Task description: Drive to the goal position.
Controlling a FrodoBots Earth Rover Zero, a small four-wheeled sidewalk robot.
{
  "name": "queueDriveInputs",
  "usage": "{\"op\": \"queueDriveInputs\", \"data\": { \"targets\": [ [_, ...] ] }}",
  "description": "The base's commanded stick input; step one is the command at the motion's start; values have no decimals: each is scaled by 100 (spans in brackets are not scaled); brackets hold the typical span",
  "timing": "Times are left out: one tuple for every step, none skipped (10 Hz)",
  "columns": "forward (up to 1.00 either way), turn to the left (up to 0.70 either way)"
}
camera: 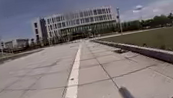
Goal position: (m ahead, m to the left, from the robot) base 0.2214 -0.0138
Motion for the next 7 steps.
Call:
{"op": "queueDriveInputs", "data": {
  "targets": [
    [7, 0],
    [7, 0],
    [7, 0],
    [7, 0],
    [7, 0],
    [6, 0],
    [7, 0]
  ]
}}
